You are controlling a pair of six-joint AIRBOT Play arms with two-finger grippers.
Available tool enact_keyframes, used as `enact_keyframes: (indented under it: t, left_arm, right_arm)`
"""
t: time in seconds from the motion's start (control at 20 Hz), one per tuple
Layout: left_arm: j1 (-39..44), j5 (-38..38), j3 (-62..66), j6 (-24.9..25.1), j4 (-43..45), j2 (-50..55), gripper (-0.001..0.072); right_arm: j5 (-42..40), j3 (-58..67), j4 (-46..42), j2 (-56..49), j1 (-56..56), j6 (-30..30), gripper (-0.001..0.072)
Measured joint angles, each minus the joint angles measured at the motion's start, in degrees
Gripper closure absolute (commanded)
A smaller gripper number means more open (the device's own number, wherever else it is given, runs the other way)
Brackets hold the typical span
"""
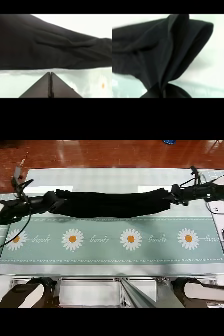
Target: Fold the shirts.
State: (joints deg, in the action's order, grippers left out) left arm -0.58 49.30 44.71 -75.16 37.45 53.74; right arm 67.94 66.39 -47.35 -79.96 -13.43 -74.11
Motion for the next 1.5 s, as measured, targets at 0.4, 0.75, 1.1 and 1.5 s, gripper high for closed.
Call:
enact_keyframes:
  t: [0.4, 0.75, 1.1, 1.5]
  left_arm:
    - [25.42, -2.82, 18.67, -1.11, 5.44, 23.91, 0.0684]
    - [42.53, 6.43, 39.87, -4.42, 4.72, 49.0, 0.0683]
    - [49.0, 9.44, 44.33, -3.3, 0.68, 54.95, 0.0683]
    - [27.21, 12.79, 43.12, -4.92, 6.91, 42.18, 0.0683]
  right_arm:
    - [6.64, -11.91, -3.82, 35.3, 0.0, -5.05, 0.0695]
    - [11.52, -13.68, -2.08, 49.53, 0.0, -10.03, 0.0694]
    - [11.19, -13.88, 0.28, 51.32, 0.0, -10.36, 0.0694]
    - [10.97, -13.88, 6.91, 46.77, 0.07, -7.69, 0.0694]
